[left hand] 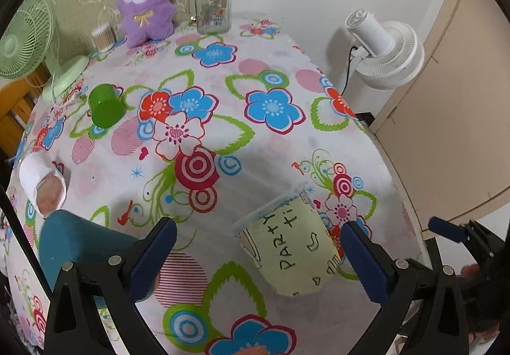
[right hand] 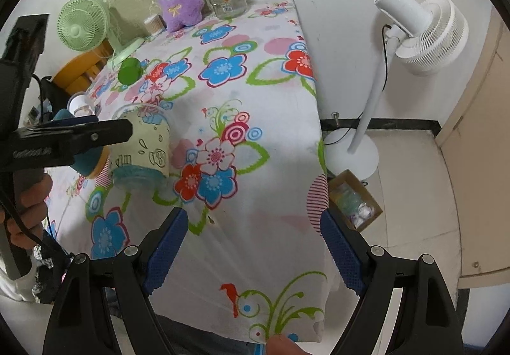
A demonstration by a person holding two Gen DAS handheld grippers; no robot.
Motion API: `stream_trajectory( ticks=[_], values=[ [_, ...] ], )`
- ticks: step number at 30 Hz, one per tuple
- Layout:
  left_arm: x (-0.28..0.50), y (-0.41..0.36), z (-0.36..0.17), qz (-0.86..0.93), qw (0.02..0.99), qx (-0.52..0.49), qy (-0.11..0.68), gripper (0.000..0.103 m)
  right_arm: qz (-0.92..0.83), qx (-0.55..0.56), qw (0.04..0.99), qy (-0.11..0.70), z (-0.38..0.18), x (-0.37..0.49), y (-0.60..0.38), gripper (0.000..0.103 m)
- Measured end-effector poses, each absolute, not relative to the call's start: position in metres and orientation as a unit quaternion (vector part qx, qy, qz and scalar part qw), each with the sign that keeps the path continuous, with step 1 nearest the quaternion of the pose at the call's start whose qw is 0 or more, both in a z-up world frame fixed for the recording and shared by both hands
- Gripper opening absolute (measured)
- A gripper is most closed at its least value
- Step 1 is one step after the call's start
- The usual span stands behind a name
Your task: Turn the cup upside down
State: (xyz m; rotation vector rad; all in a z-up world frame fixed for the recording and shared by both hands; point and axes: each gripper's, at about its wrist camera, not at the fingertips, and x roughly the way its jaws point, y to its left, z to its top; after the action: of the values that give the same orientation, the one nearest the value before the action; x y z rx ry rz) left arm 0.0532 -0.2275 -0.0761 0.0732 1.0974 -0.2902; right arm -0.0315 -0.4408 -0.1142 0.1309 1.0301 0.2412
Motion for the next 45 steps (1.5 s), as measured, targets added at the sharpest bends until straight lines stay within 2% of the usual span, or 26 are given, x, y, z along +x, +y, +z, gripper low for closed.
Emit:
stream_trajectory(
  ticks=[22,25,33,45],
  values=[
    [0.063,-0.249,-0.111,-0.108,0.8,0.012,0.59,0.103,0.117,0.084,0.855,0.498,-0.128,-0.029,-0.452,0.087],
    [0.062,-0.25,-0.111,-0.107,0.801,0.015,0.589,0.099,0.118,0.085,0.855,0.498,-0.128,-0.029,-0.452,0.087],
    [0.06,-0.252,-0.116,-0.117,0.793,0.023,0.598,0.074,0.12,0.091,0.853,0.499,-0.129,-0.029,-0.452,0.087],
    [0.055,-0.244,-0.091,-0.123,0.799,0.062,0.586,0.071,0.144,0.092,0.856,0.489,-0.127,-0.031,-0.44,0.087]
  ],
)
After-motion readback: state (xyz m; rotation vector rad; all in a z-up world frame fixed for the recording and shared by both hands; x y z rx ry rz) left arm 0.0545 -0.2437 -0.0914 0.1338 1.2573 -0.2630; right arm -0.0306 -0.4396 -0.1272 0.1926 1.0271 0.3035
